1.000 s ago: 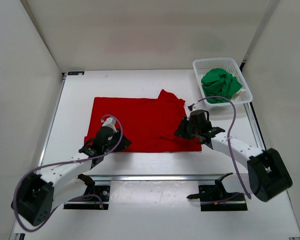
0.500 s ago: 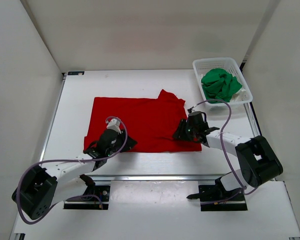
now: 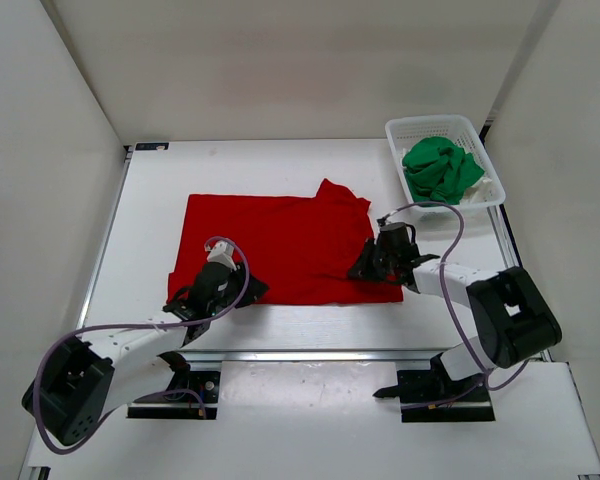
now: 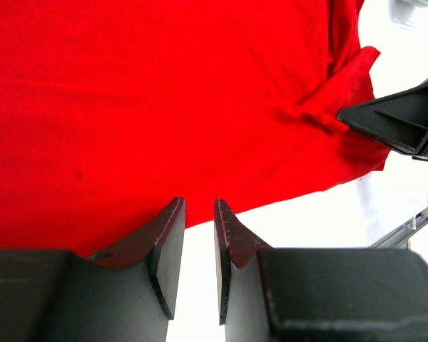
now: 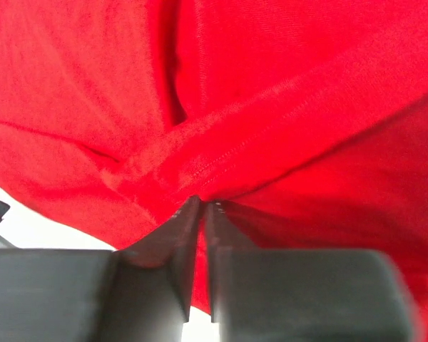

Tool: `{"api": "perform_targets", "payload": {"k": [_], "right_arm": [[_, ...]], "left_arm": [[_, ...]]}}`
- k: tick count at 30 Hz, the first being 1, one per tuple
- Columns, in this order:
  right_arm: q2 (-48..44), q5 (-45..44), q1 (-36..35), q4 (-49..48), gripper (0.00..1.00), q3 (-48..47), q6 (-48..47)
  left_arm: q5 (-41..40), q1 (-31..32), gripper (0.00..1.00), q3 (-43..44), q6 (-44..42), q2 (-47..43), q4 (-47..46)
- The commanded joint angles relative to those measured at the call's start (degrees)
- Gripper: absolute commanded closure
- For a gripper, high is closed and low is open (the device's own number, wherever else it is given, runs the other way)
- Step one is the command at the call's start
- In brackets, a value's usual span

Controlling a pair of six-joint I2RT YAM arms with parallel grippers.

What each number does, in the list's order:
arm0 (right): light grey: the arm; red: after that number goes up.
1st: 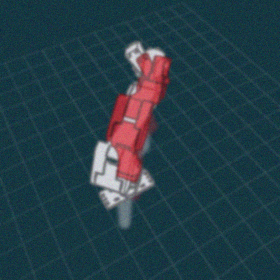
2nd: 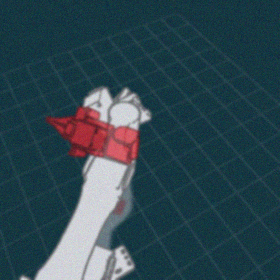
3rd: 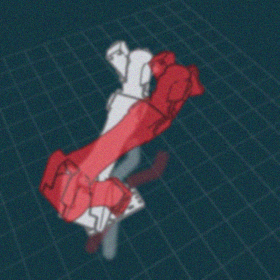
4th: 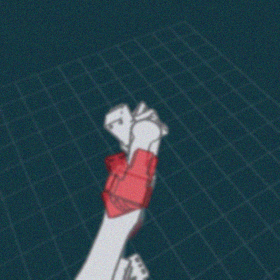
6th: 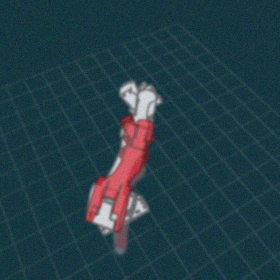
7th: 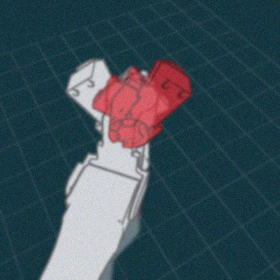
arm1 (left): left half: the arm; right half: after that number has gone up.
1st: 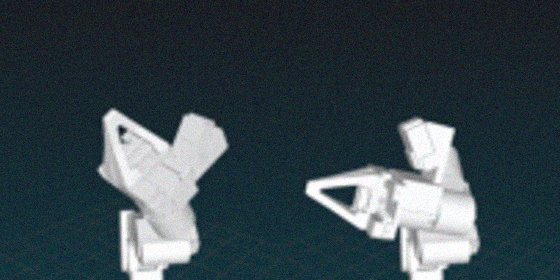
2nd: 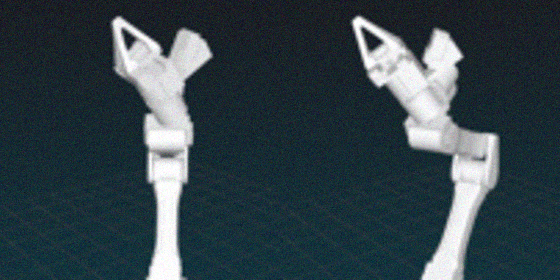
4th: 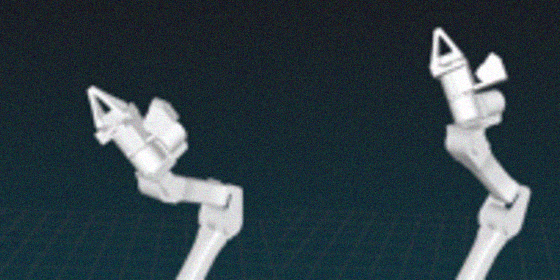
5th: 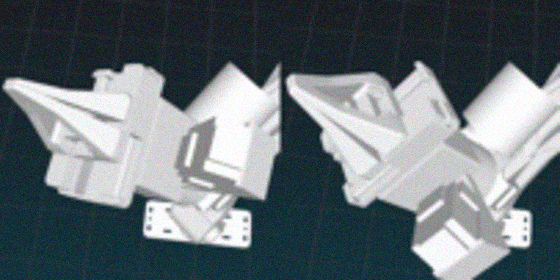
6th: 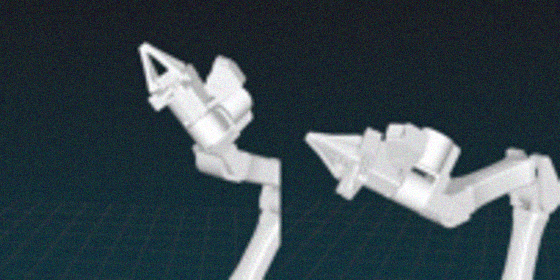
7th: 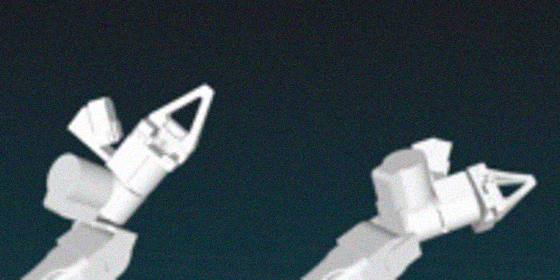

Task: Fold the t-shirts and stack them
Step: Fold the flattened tshirt in 1/3 of the way

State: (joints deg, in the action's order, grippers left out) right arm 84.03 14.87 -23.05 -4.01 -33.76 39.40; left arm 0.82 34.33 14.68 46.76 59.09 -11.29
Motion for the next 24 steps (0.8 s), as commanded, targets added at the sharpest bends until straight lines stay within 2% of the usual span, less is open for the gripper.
{"api": "perform_targets", "payload": {"k": [1,6,10,12,15,18,20,24], "right_arm": [[1.1,2.5,-0.3,-3.9,0.97,-4.3,0.1],[5.0,3.1,-0.8,-2.2,1.00,-11.3,-0.6],[12.0,1.1,-1.6,2.9,0.99,-22.9,-2.7],[14.8,1.3,-2.1,7.1,0.85,-27.4,-3.8],[14.9,-0.2,-3.1,8.8,0.76,-28.8,-5.3],[10.8,-3.3,-4.6,10.0,0.69,-26.5,-6.3],[7.5,-5.1,-5.2,9.2,0.71,-21.0,-6.4],[0.0,-7.4,-6.0,6.6,0.91,-10.1,-5.3]], "left_arm": [[0.4,0.3,0.67,-0.9,0.8,0.1,-2.1],[0.1,-0.5,0.68,-0.5,0.3,-0.4,-1.6],[0.4,-1.0,0.67,-0.4,0.5,-0.6,-0.7],[0.4,-1.1,0.67,-0.4,0.3,-1.0,-0.5],[-0.1,-0.6,0.68,-0.4,0.3,-1.3,-0.1],[-0.7,0.6,0.68,1.7,-1.0,0.2,0.7],[-2.1,2.1,0.68,3.4,-1.9,1.7,2.2],[-3.5,3.9,0.68,6.0,-4.1,6.0,3.6]]}}
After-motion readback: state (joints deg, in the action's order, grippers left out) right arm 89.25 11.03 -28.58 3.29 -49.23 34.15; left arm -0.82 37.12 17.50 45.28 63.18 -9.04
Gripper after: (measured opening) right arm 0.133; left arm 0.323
